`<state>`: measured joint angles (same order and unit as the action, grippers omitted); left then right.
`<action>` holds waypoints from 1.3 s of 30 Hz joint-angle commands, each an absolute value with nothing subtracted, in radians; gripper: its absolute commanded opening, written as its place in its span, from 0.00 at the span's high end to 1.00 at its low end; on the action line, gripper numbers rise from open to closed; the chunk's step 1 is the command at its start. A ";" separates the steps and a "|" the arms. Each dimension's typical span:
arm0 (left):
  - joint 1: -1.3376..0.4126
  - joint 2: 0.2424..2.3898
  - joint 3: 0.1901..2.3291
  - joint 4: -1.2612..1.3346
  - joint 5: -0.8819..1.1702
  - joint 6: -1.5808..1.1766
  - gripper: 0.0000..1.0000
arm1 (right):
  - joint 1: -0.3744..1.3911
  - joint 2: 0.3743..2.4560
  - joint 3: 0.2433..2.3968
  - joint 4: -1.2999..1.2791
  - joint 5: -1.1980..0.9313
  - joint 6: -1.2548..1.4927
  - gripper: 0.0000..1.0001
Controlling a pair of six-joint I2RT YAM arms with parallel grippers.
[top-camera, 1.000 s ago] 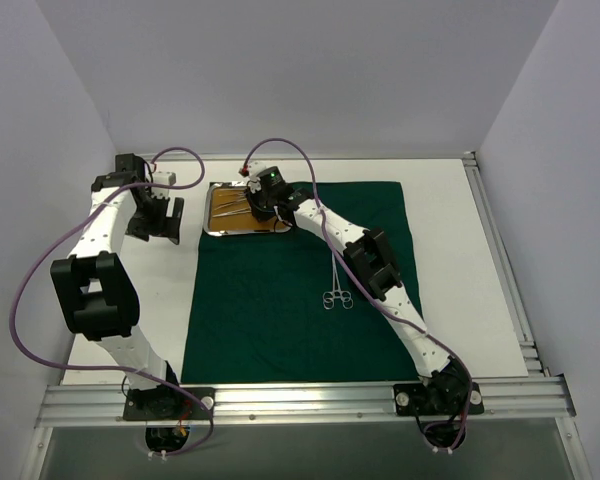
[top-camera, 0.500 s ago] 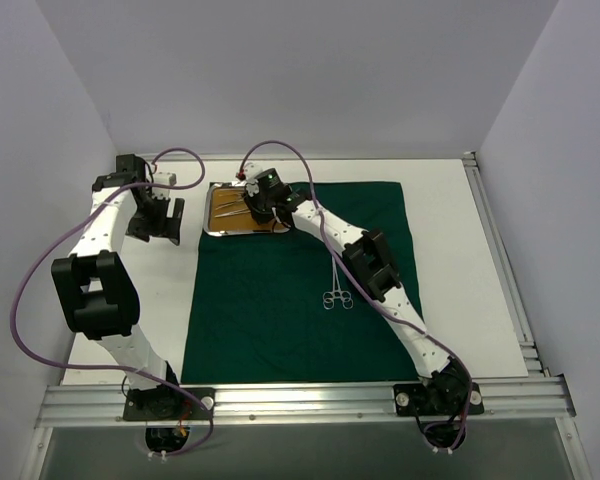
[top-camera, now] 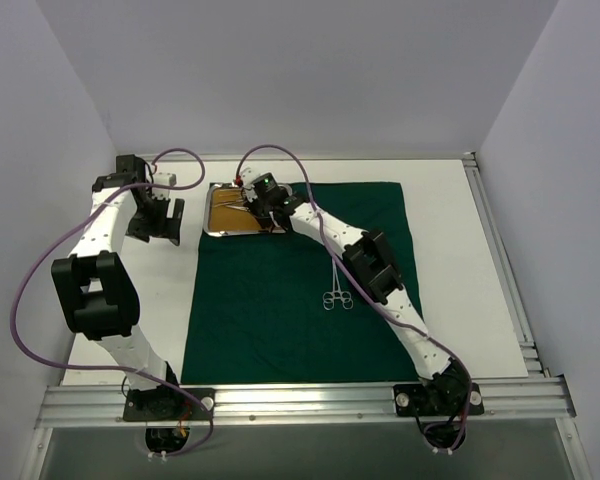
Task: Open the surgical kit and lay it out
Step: Adjust the medical item in the container.
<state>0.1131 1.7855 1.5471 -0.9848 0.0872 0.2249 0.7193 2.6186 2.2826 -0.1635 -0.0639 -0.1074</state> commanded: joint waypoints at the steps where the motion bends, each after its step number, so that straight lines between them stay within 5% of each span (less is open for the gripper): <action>1: 0.120 1.790 1.589 -0.979 0.101 0.236 0.11 | 0.733 2.478 2.212 -0.229 -0.009 -0.112 1.00; 25: 0.127 1.798 1.585 -0.976 0.109 0.238 0.11 | 0.710 2.295 1.963 -0.300 -0.152 -0.092 1.00; 28: 0.127 1.802 1.588 -0.979 0.112 0.238 0.11 | 0.709 2.365 2.086 -0.379 -0.190 -0.115 0.83; 39: 0.127 1.792 1.583 -0.982 0.110 0.238 0.11 | 0.670 2.494 2.269 -0.334 -0.201 -0.100 0.68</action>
<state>0.1207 1.8034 1.5471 -0.9852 0.0944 0.2256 0.6937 2.4214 2.2066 -0.2935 -0.1757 -0.0883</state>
